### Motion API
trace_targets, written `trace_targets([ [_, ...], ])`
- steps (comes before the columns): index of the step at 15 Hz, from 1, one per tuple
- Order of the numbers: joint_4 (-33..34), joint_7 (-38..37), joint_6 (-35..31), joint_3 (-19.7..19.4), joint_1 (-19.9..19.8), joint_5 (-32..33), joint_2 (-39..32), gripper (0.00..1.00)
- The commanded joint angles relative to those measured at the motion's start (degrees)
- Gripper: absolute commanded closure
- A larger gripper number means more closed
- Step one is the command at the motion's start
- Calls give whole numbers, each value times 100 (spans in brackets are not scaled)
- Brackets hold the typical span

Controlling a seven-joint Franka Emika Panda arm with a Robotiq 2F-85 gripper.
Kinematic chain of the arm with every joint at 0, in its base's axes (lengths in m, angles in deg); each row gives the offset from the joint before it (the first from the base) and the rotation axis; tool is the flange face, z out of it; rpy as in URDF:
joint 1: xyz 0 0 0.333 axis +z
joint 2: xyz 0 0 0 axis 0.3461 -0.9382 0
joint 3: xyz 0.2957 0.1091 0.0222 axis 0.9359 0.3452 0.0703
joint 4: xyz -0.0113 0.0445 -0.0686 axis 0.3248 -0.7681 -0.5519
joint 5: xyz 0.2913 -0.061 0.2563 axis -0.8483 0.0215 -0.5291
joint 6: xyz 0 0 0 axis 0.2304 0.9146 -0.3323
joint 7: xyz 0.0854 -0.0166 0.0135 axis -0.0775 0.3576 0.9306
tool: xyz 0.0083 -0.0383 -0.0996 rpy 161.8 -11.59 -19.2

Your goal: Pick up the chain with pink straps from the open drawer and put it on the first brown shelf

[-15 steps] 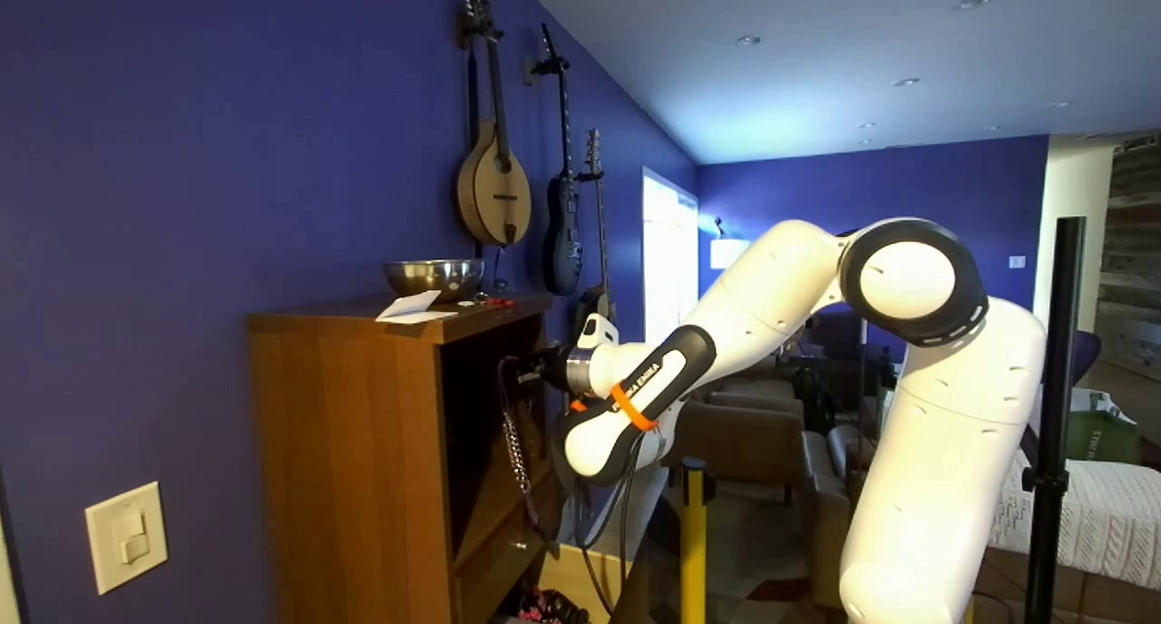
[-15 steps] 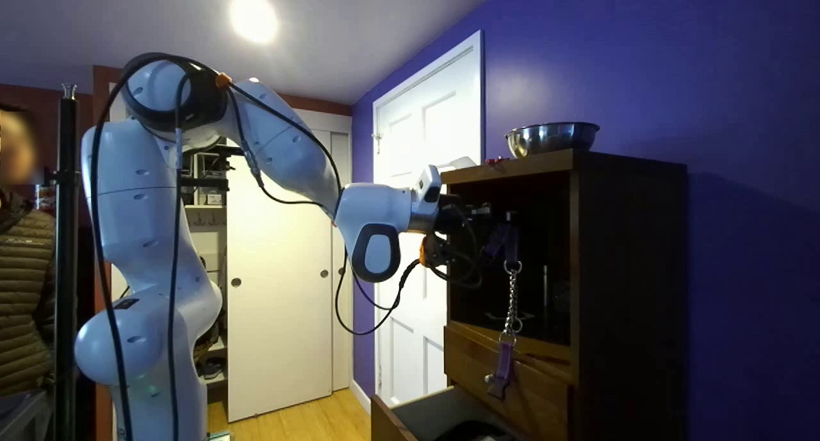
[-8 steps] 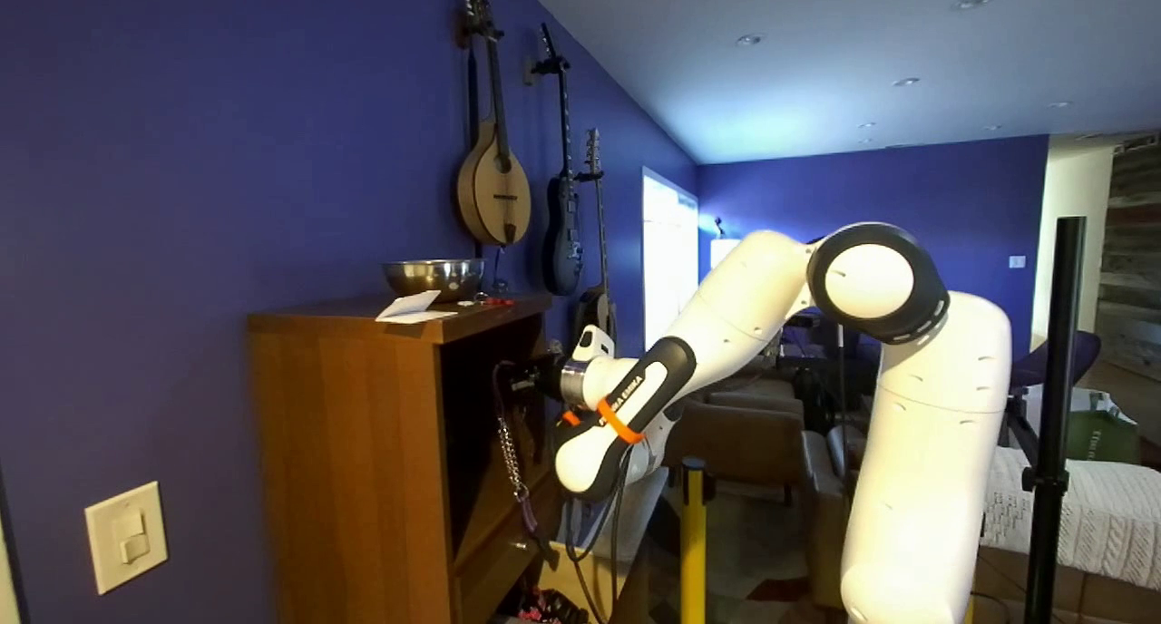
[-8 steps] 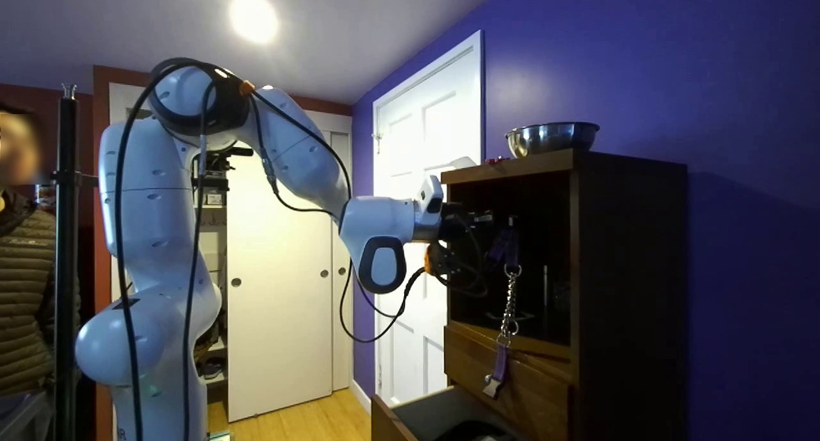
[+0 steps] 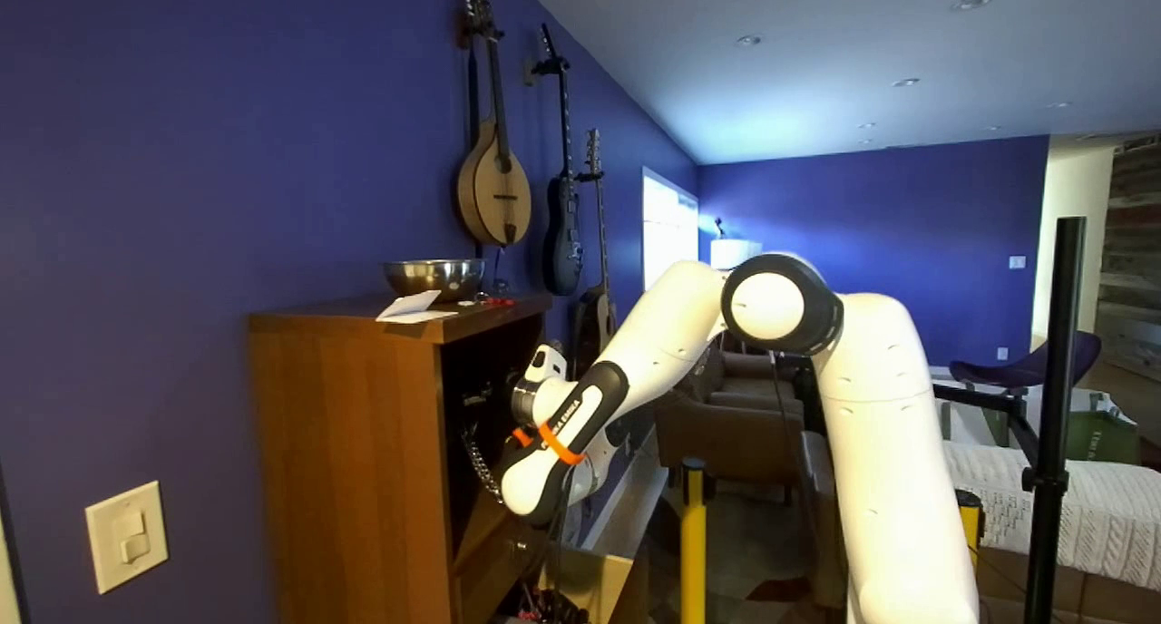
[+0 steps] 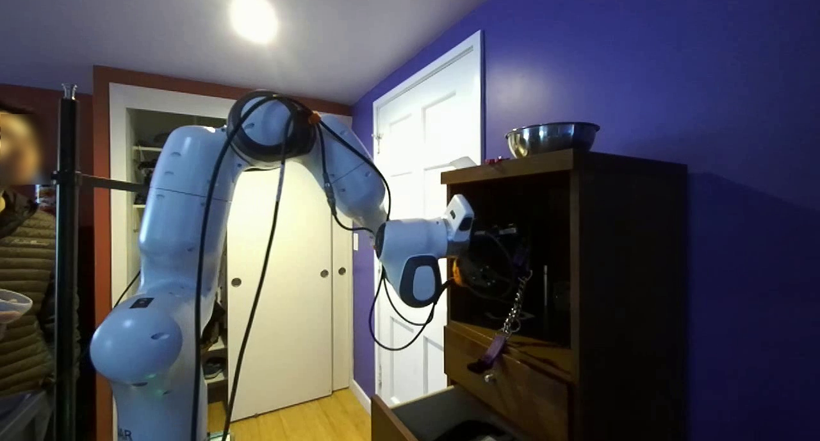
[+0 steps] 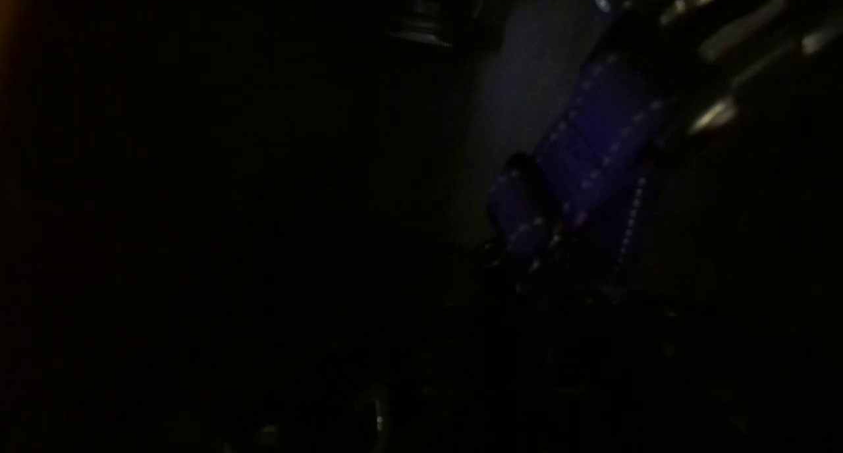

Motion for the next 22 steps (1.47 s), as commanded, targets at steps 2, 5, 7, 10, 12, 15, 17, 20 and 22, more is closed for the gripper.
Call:
trace_targets([
  [2, 1088, -166, 209, -410, 181, 635, -729, 96],
  [5, 1619, -104, 419, -574, 165, 1088, -1036, 96],
  [7, 1979, -141, 563, -636, 160, 1315, -1204, 96],
  [10, 2177, -296, 1008, -634, 129, 1688, -1282, 96],
  [12, 2098, -410, 1310, -610, 87, 2006, -1213, 96],
  [15, 1887, -543, 1540, -609, 19, 2322, -1061, 53],
  [17, 1684, -535, 1640, -654, -11, 2374, -913, 39],
  [20, 1351, -472, 1614, -773, -45, 2261, -693, 18],
  [22, 1028, -621, 1612, -767, -113, 2423, -473, 4],
])
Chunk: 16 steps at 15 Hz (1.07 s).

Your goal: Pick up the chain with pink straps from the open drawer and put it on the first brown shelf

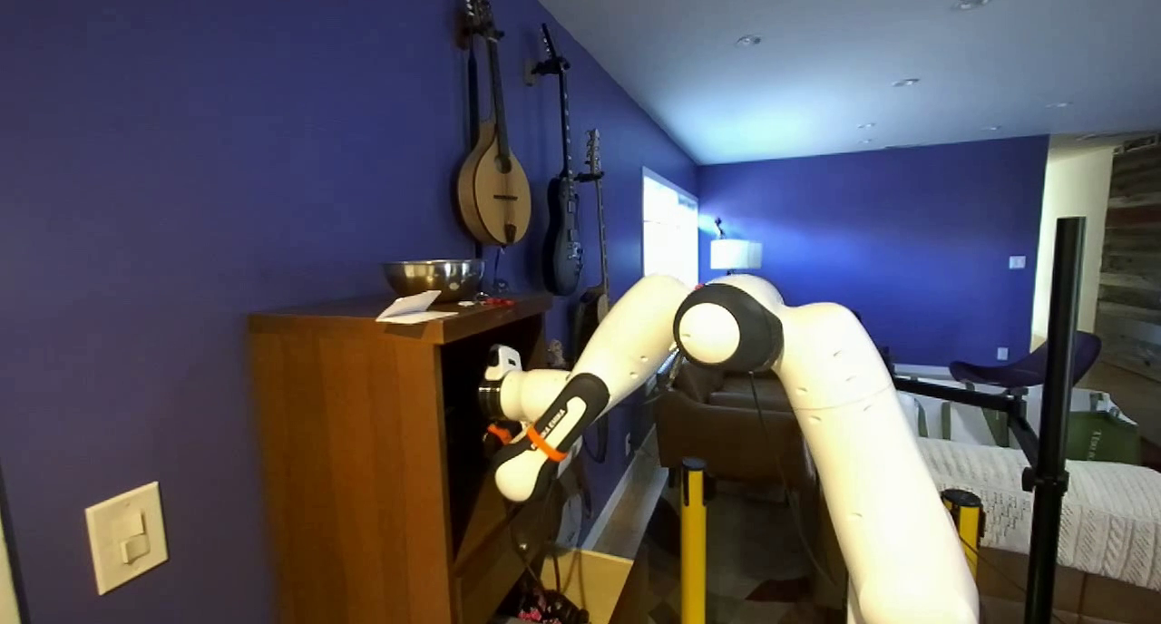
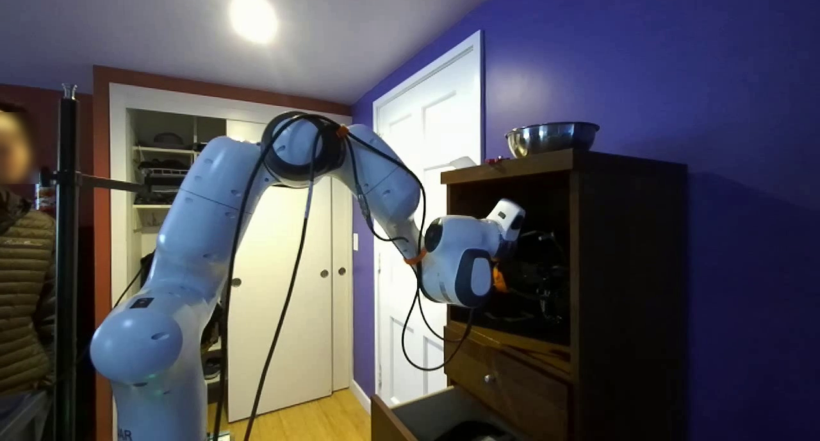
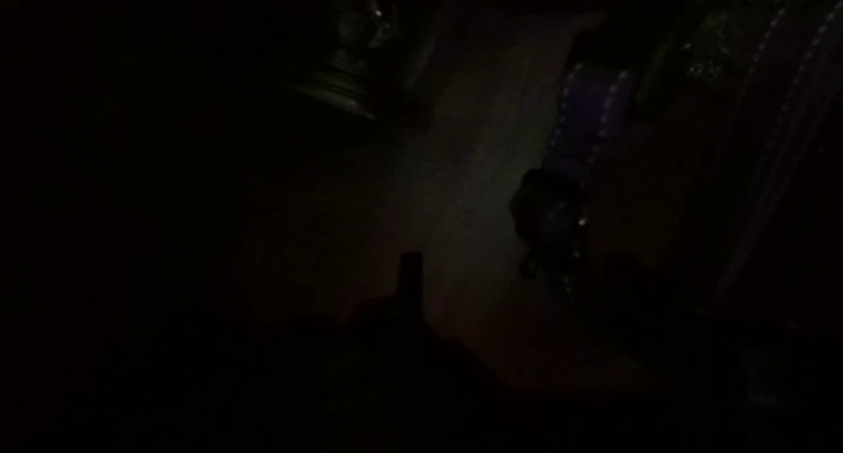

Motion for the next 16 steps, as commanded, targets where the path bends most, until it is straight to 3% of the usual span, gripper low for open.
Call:
trace_targets([
  [1, -808, -574, 167, 67, -206, 682, 682, 1],
  [5, -1571, -1442, 643, 142, -538, 2345, 1383, 0],
  [8, -2035, -1732, 1209, 24, -673, 3050, 1859, 0],
  [12, -2349, -1950, 2392, 25, -708, 3285, 2272, 0],
  [14, -2304, -1816, 2792, 49, -639, 2827, 2310, 0],
  [16, -2327, -1970, 3169, 68, -626, 2819, 2415, 0],
])
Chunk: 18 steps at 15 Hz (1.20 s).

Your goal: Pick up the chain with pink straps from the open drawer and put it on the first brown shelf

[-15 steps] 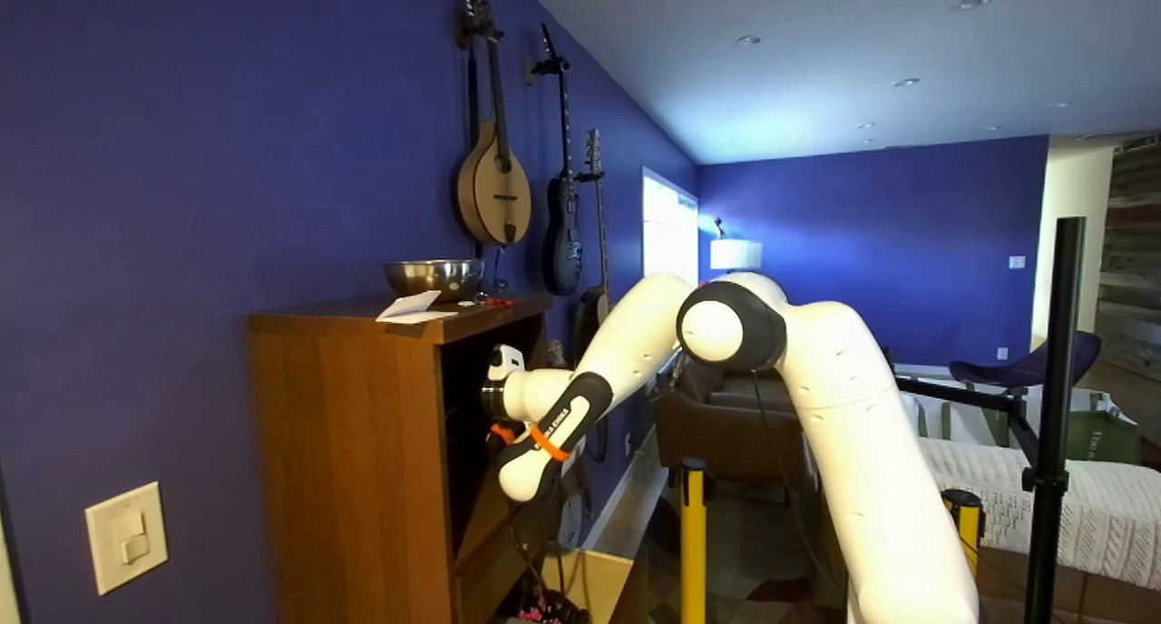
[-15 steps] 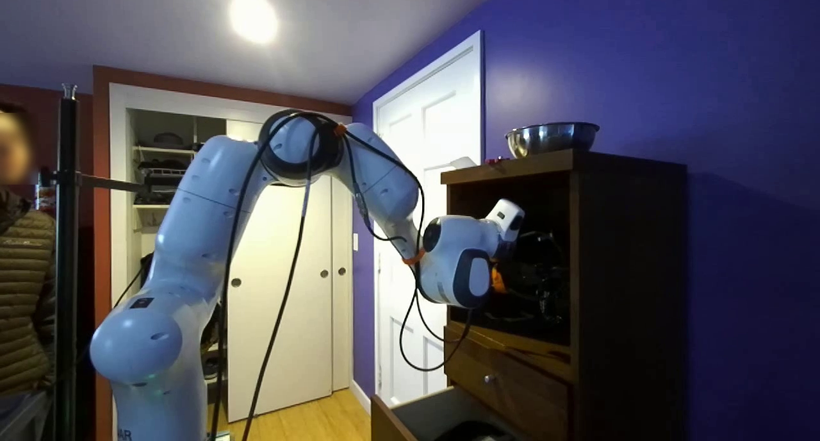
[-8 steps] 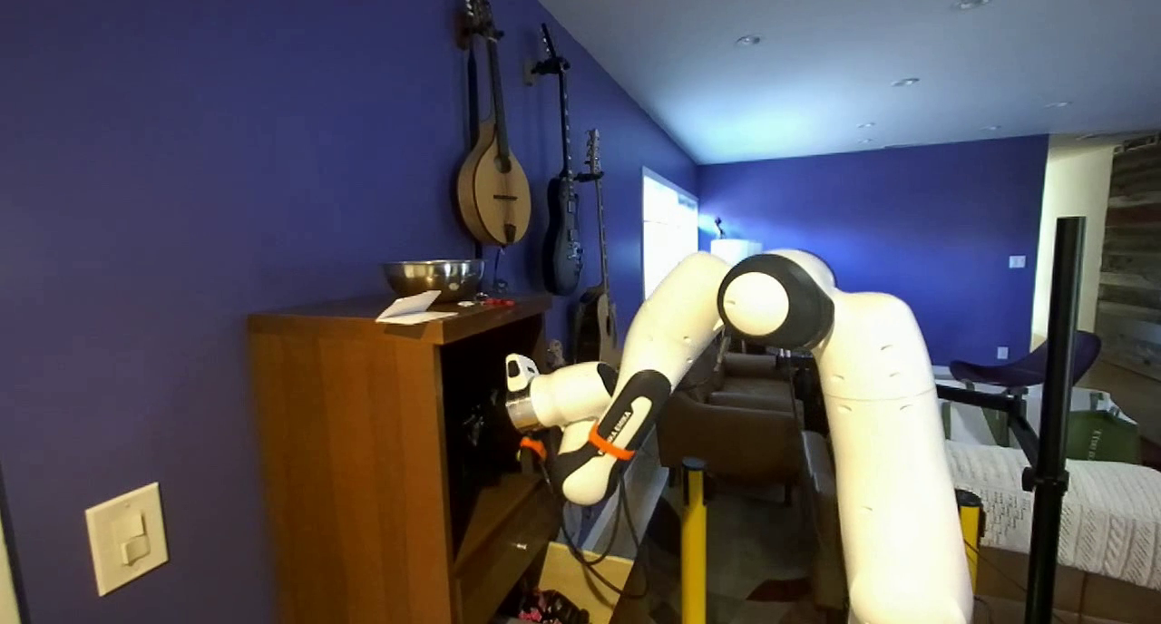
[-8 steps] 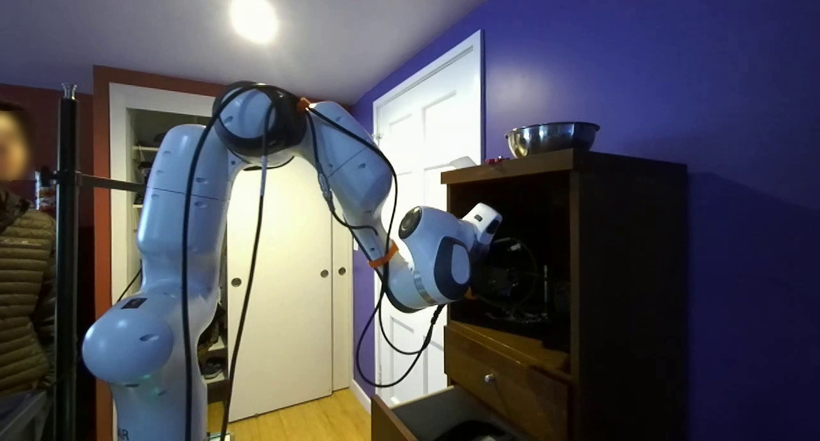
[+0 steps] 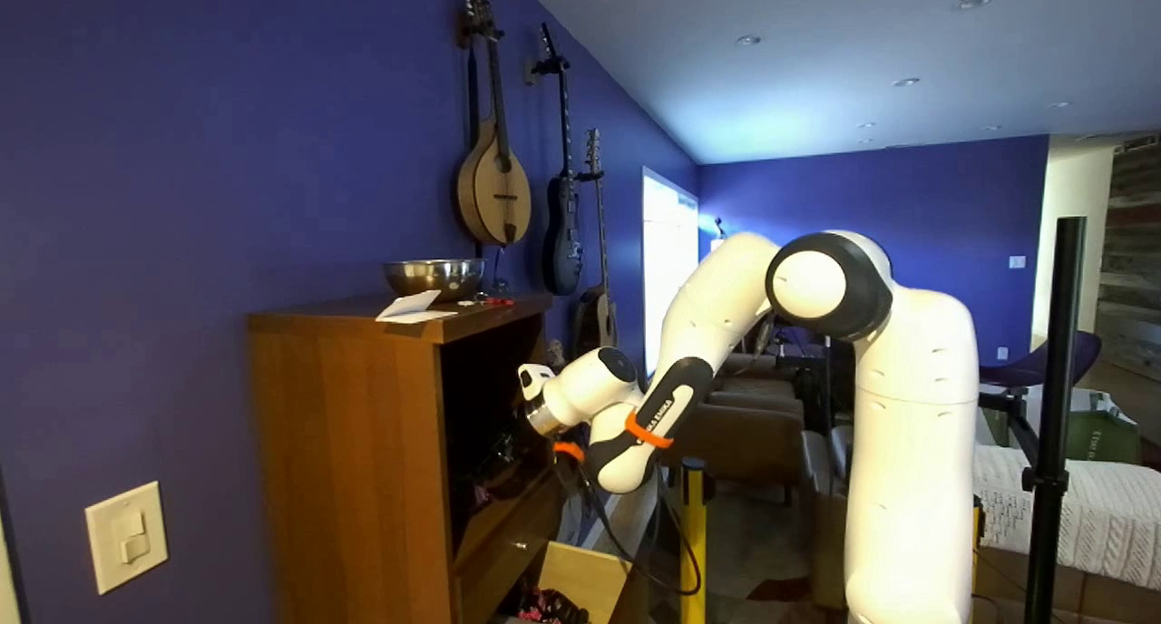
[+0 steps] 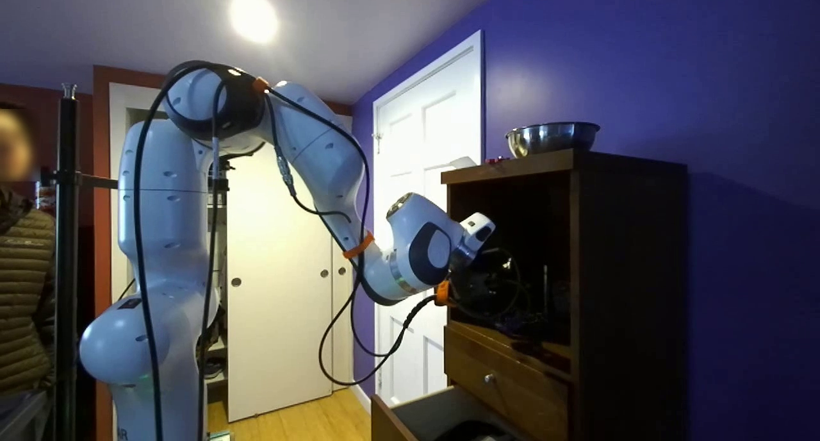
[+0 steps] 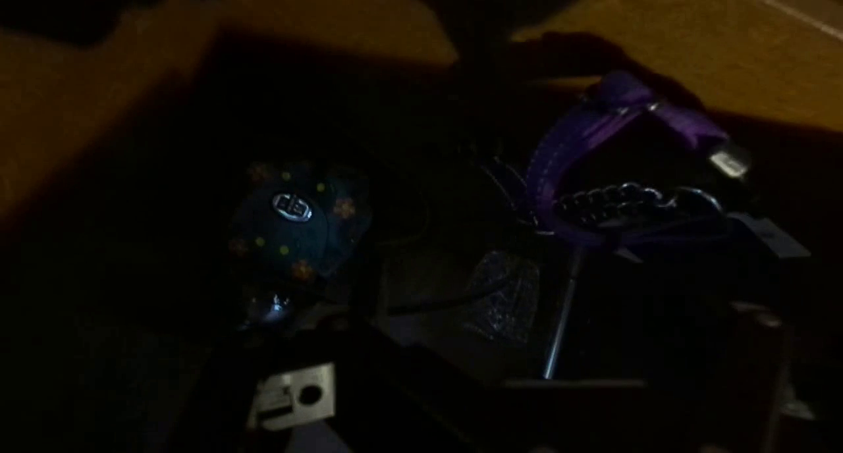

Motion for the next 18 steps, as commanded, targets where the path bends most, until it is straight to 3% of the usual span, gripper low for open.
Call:
trace_targets([
  [1, -202, -312, 692, 37, 46, -21, 365, 0],
  [6, -1084, -798, 613, -79, 246, 94, 1114, 0],
  [10, -1807, -961, 533, -272, 18, -53, 2383, 0],
  [13, -2285, -1205, 767, -900, 452, 32, 3353, 0],
  [14, -1876, -1646, 998, -1303, 786, 524, 3291, 0],
  [18, -1828, -2011, 1291, -2303, 1433, 1248, 4321, 0],
])
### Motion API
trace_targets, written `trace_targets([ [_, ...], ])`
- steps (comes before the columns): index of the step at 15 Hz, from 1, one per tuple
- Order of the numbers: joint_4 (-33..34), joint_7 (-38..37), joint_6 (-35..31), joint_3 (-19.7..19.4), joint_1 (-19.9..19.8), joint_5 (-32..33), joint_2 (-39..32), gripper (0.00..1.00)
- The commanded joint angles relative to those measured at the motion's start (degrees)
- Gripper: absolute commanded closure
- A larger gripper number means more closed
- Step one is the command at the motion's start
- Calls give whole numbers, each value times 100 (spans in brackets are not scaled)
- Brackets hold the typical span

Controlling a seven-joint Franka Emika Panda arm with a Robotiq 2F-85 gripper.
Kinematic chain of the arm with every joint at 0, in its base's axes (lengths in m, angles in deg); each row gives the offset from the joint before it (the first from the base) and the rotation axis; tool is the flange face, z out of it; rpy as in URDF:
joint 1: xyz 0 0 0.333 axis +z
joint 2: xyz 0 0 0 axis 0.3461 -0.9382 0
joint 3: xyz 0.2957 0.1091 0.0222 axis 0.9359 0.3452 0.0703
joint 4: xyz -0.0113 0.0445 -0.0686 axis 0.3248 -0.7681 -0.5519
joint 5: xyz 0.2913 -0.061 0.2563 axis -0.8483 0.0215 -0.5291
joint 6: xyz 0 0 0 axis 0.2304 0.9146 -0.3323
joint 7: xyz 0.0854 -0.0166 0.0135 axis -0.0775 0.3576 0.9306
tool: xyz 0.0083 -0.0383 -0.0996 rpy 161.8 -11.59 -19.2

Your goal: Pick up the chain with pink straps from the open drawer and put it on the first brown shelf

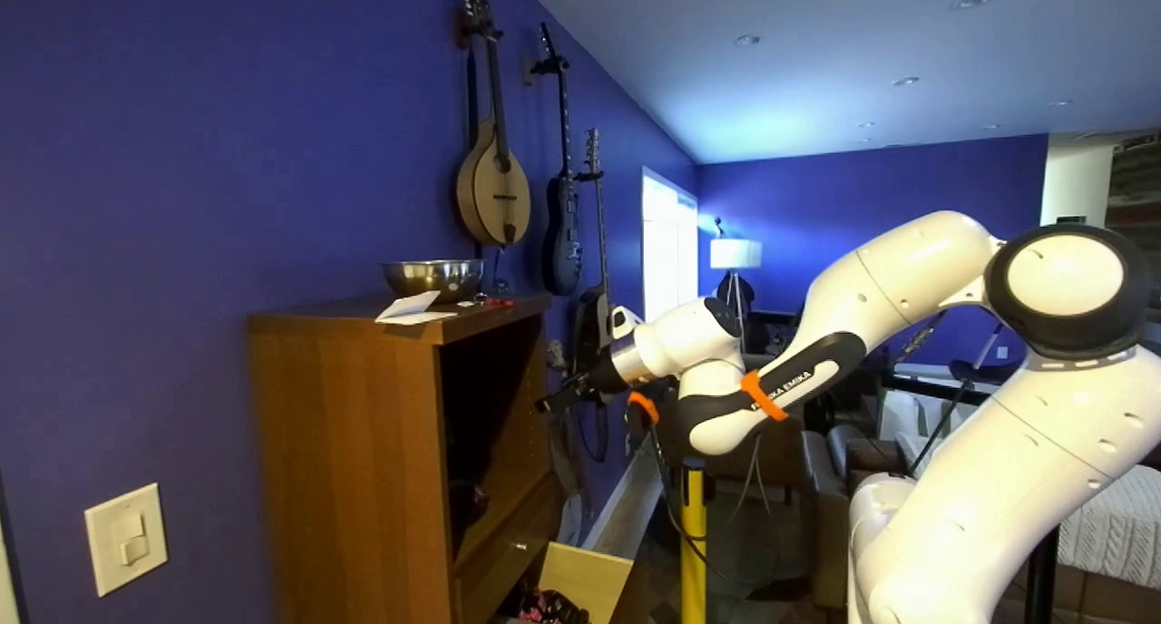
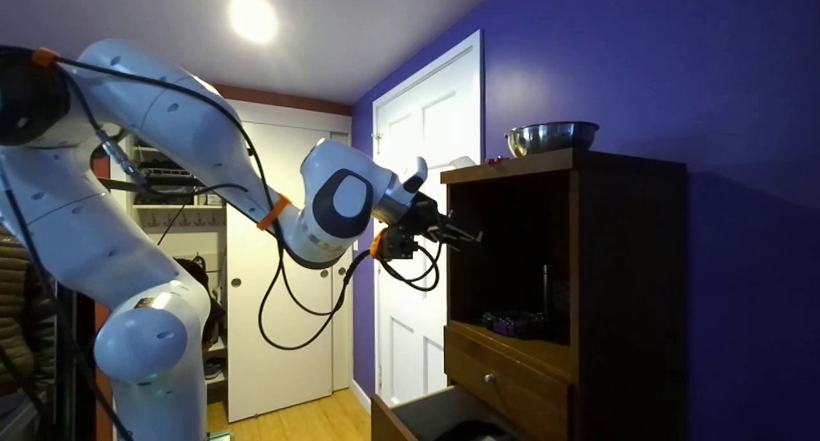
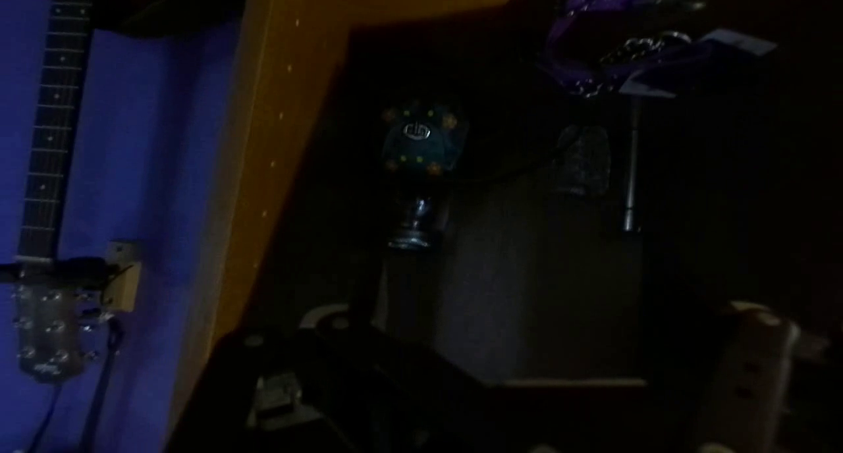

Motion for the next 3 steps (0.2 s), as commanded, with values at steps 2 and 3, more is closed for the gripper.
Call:
trace_targets([
  [2, 44, -159, 41, -464, 273, 361, 438, 0],
  [3, 37, -149, 53, -564, 301, 408, 590, 0],
])
